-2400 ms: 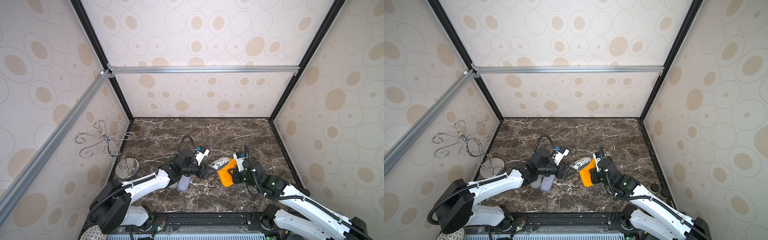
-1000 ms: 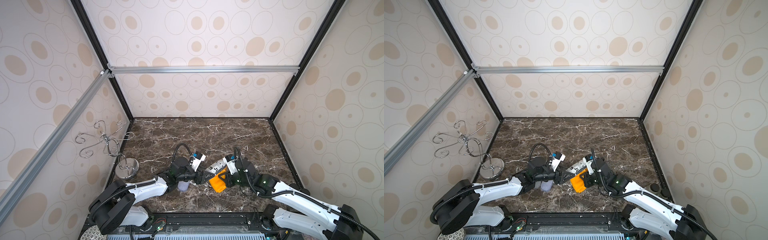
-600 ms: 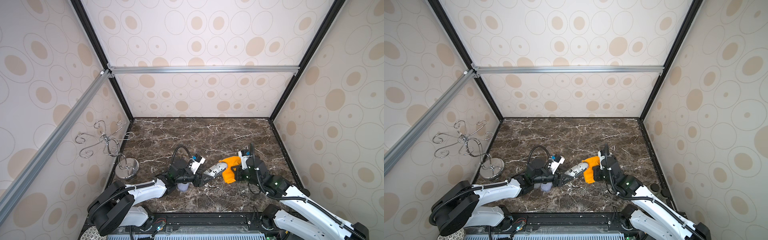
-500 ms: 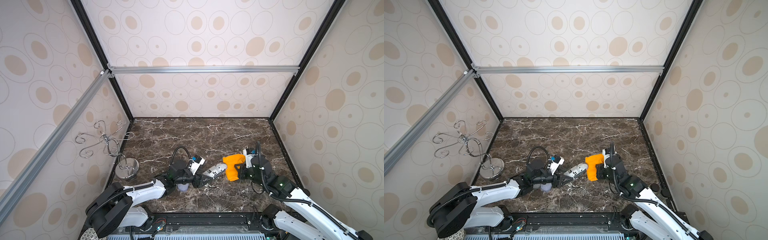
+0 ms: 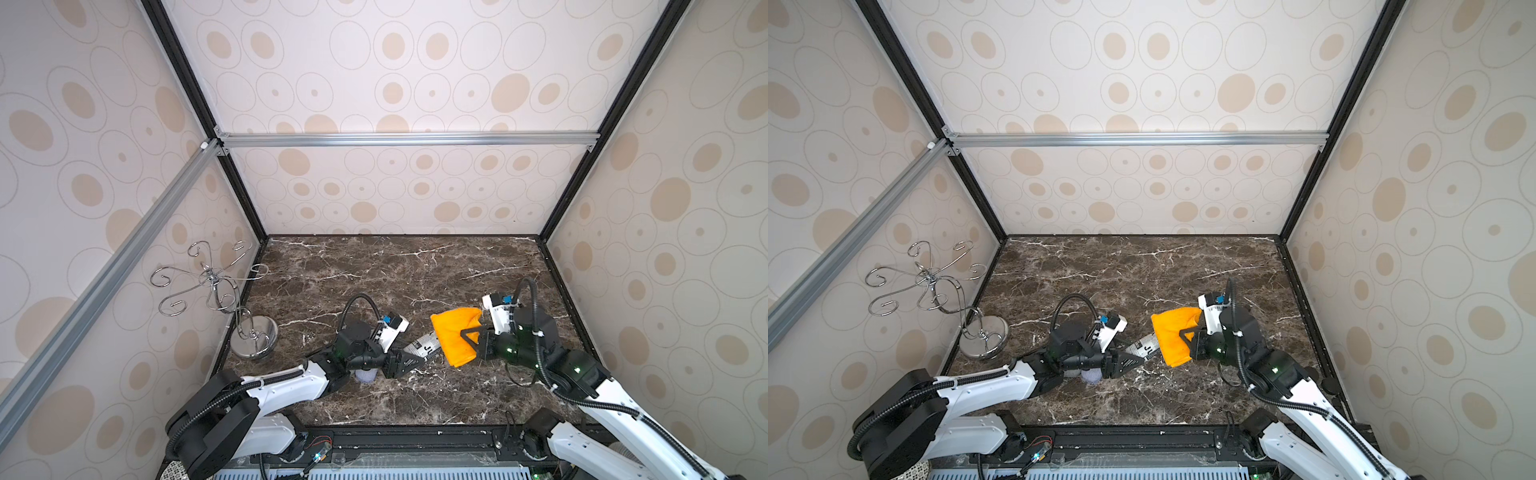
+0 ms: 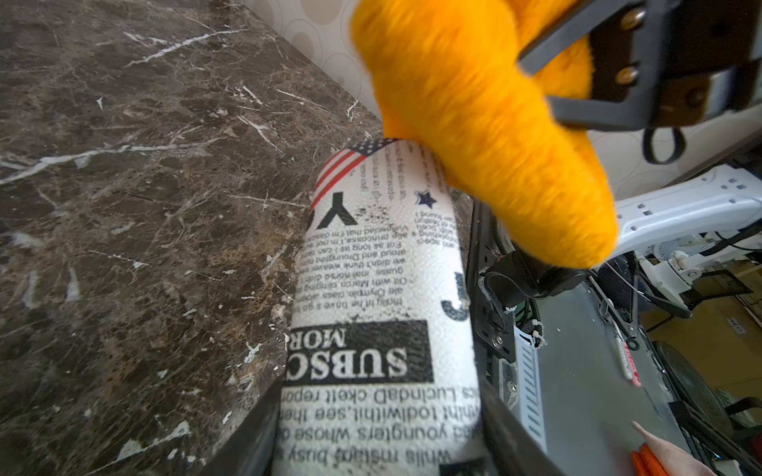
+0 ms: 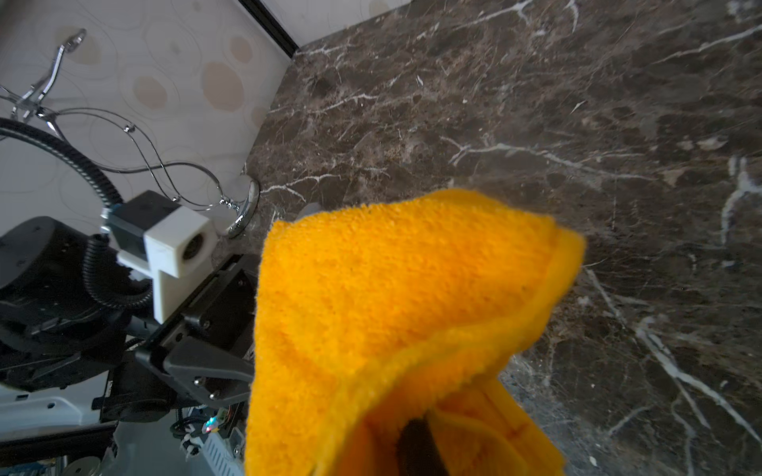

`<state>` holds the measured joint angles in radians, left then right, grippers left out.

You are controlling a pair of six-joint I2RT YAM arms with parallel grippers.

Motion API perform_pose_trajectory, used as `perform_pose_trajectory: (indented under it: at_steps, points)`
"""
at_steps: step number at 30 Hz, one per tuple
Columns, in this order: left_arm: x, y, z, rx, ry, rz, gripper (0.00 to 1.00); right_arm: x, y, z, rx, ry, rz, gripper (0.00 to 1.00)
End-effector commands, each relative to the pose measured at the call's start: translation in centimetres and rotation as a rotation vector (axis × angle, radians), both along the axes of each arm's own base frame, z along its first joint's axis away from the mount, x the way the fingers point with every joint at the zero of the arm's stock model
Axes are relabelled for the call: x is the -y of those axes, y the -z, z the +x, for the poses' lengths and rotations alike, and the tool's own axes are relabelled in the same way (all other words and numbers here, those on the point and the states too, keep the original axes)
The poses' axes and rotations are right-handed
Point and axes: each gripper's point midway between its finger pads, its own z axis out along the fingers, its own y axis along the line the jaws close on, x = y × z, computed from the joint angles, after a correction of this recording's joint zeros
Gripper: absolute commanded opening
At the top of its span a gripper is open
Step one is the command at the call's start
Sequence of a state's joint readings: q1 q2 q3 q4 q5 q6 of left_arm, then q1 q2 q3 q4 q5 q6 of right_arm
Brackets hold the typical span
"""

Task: Wipe the eyeglass case
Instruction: Wipe the dirt from the eyeglass case.

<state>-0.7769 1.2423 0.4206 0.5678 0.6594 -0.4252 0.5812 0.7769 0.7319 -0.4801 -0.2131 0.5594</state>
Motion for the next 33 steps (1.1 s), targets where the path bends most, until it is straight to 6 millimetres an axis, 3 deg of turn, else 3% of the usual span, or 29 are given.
perform_pose_trajectory:
  at_steps: [1,5,9,17,20,25,29,31,33]
  points:
    - [0.4,-2.9,-0.8,0.102,0.060,-0.079,0.46,0.2,0.2,0.6,-0.014,0.017,-0.029,0.00]
    - [0.4,-3.4,-1.6,0.106,0.086,-0.102,0.46,1.9,1.5,2.0,-0.034,0.108,-0.130,0.00]
    - [0.4,-3.2,-1.8,0.111,0.085,-0.093,0.46,1.5,1.8,2.2,-0.042,0.088,-0.135,0.00]
    - [0.7,-1.8,-1.4,0.102,0.063,-0.047,0.46,-0.4,-2.3,-0.8,0.102,-0.089,0.032,0.00]
    - [1.0,-1.5,-1.4,0.101,0.066,-0.037,0.46,-0.5,-2.9,-1.5,0.128,-0.116,0.061,0.00]
    - [1.4,-1.8,-1.9,0.113,0.087,-0.049,0.47,0.7,-0.3,0.0,0.058,-0.031,-0.051,0.00]
    - [1.4,-2.0,-2.0,0.126,0.088,-0.052,0.46,3.4,1.9,1.8,0.008,0.131,-0.191,0.00]
    - [1.4,-2.1,-2.0,0.134,0.086,-0.054,0.46,4.1,2.3,2.0,-0.001,0.164,-0.234,0.00]
    - [1.4,-2.1,-2.0,0.137,0.084,-0.055,0.46,3.4,1.8,1.7,0.010,0.119,-0.208,0.00]
